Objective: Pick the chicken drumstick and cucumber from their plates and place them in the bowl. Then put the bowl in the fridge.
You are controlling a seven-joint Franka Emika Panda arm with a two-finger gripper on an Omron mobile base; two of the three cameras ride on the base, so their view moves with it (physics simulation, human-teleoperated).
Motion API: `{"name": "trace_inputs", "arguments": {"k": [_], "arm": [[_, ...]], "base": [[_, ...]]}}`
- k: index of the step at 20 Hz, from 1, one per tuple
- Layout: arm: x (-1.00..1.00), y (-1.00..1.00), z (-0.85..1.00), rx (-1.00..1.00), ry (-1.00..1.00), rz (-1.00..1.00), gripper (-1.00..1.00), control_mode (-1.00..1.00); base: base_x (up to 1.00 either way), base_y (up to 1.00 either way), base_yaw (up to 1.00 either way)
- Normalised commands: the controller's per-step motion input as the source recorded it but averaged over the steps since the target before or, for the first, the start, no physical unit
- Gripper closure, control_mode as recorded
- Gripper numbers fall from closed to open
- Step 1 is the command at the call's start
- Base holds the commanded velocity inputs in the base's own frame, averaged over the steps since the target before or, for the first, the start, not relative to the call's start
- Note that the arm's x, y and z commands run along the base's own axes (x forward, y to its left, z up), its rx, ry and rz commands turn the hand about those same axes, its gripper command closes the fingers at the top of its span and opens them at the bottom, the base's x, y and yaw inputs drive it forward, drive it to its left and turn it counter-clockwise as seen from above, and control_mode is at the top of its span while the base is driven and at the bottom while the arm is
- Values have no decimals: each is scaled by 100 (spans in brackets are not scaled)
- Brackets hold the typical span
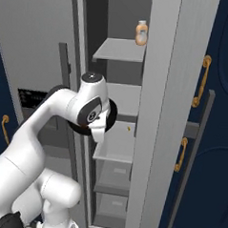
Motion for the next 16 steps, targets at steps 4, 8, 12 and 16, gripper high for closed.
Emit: {"name": "trace_inputs", "arguments": {"k": [4,8,12,16], "arm": [[-57,-12,0,-1,-5,-4,100,-100],[-41,-18,0,-2,-2,-12,100,-100],[14,2,6,0,-9,-3,100,-100],[54,0,18,0,-17,1,100,-100]], "base": [[0,0,0],[0,0,0],[0,0,0],[0,0,0]]}}
